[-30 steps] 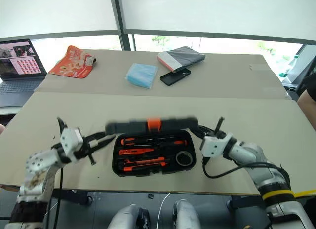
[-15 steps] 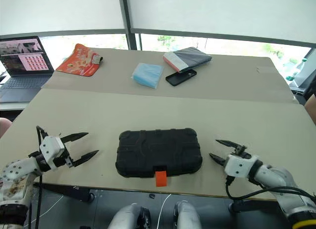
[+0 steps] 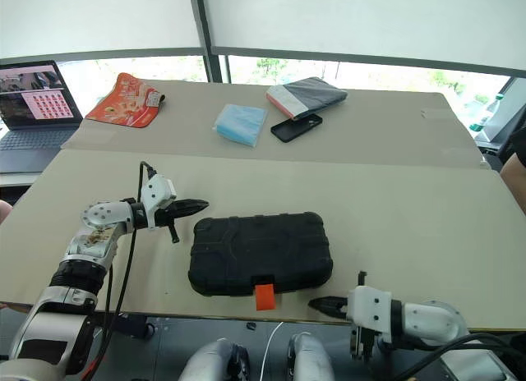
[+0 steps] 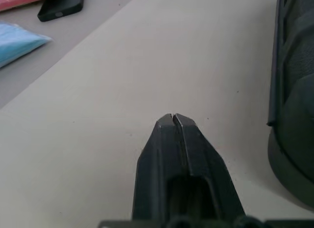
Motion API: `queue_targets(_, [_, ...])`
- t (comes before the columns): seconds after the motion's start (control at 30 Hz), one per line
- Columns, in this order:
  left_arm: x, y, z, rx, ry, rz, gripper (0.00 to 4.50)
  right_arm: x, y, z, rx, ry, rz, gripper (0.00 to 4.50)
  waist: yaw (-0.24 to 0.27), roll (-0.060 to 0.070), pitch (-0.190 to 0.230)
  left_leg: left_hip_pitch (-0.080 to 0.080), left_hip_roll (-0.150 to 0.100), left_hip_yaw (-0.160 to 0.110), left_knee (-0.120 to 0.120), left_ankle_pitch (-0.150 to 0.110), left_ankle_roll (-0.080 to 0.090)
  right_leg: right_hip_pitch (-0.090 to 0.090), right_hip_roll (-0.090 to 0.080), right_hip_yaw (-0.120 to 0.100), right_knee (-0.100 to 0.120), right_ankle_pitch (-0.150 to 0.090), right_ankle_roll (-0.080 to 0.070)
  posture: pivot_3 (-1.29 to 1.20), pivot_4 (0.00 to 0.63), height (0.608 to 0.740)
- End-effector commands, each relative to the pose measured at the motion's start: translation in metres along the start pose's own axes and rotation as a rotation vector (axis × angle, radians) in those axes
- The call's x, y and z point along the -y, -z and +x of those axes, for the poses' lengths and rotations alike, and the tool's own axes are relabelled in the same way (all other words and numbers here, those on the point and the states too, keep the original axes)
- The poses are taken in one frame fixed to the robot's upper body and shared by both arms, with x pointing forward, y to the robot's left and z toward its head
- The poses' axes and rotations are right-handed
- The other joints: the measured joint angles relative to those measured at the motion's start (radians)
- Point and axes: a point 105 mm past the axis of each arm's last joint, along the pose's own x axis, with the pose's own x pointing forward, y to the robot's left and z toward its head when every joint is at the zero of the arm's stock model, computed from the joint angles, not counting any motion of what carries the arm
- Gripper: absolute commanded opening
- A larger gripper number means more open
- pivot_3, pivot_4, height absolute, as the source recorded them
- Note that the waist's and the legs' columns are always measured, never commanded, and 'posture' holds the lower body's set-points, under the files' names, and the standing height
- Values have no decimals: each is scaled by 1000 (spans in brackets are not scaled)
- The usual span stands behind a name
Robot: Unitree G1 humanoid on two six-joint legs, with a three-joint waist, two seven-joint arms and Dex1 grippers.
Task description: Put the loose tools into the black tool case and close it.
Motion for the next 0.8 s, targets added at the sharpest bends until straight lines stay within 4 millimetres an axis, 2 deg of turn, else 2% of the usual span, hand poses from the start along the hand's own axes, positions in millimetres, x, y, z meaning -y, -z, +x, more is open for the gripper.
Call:
queue_targets(0.03, [10,-3,4,8,71,6,21,7,5,15,-54,3,-14,0,0,0,0,-1,0,0,1,1,-1,-1,0,0,0,0,0,0,150,740])
queue_targets(0.1, [12,-2,2,11,77,-1,21,10,2,20,-36,12,-21,0,2,-1,0,-2,0,0,3,1,-2,-1,0,0,1,0,0,0,150,740])
queue_targets(0.27, [15,5,-9,11,47,-29,21,36,-12,32,19,123,-60,0,-6,-3,0,-1,1,0,3,1,-2,-1,0,0,1,0,0,0,150,740])
queue_targets(0.33, [15,5,-18,44,15,-93,21,46,-14,33,4,148,-103,0,-12,-3,0,-1,1,0,3,1,-2,-1,-1,0,2,1,-1,0,150,740])
queue_targets(0.4, [19,12,-35,65,-34,-196,21,60,-15,35,2,188,-141,0,-16,-3,0,-1,2,0,3,1,-2,-1,-1,0,3,1,-1,0,150,740])
queue_targets(0.5, [31,21,-51,27,-38,-210,21,78,-16,40,9,234,-173,0,-20,-3,0,-1,2,0,2,4,-6,-2,-1,0,2,1,-1,0,150,740])
queue_targets(0.57, [27,14,-53,42,-101,-207,21,88,-18,43,24,250,-175,0,-14,-3,0,-1,2,0,2,4,-7,-2,-1,0,2,0,-2,0,150,740])
queue_targets(0.63, [18,-4,-54,126,-193,-241,21,95,-16,48,23,249,-184,0,-8,-3,0,-2,2,0,2,3,-9,-2,-2,0,3,0,-2,0,150,740])
queue_targets(0.7, [14,-20,-56,206,-238,-272,21,102,-14,51,26,256,-190,0,-3,-3,0,-2,2,-1,2,3,-9,-2,-2,0,2,0,-2,0,150,740])
queue_targets(0.8, [12,-32,-59,228,-259,-259,21,111,-13,54,34,276,-194,0,-7,-3,0,-2,1,0,2,3,-9,-1,-2,0,2,1,-2,0,150,740])
